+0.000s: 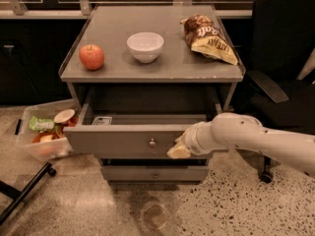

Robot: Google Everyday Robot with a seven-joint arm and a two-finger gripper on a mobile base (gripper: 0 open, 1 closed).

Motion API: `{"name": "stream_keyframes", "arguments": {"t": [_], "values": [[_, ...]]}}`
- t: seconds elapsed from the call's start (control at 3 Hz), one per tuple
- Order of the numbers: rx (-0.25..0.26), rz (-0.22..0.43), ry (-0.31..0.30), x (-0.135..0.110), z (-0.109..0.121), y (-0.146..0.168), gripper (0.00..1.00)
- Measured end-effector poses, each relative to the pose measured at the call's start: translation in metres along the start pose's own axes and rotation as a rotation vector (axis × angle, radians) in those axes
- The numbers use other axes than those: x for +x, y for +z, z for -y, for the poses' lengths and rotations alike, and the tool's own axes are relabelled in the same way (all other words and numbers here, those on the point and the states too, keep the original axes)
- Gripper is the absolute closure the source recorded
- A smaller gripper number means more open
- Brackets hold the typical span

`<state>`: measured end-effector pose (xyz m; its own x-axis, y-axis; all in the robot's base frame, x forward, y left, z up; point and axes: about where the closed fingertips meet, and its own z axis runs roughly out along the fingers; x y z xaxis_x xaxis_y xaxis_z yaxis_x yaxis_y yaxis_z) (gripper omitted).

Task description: Close top drawer

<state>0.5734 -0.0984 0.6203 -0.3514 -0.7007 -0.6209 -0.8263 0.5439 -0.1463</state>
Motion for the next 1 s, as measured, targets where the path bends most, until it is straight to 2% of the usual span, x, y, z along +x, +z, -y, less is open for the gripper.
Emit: {"name": "stream_keyframes", "arguments": {"t": [0.33,0.67,1.0], "values": [[0.000,0.000,0.000,0.001,-0.004,-0.001,0.00],[0.083,-0.023,-0.009,0.000,0.013,0.008,0.00],[0.083,-0.023,-0.009,0.000,0.013,0.008,0.00]]}}
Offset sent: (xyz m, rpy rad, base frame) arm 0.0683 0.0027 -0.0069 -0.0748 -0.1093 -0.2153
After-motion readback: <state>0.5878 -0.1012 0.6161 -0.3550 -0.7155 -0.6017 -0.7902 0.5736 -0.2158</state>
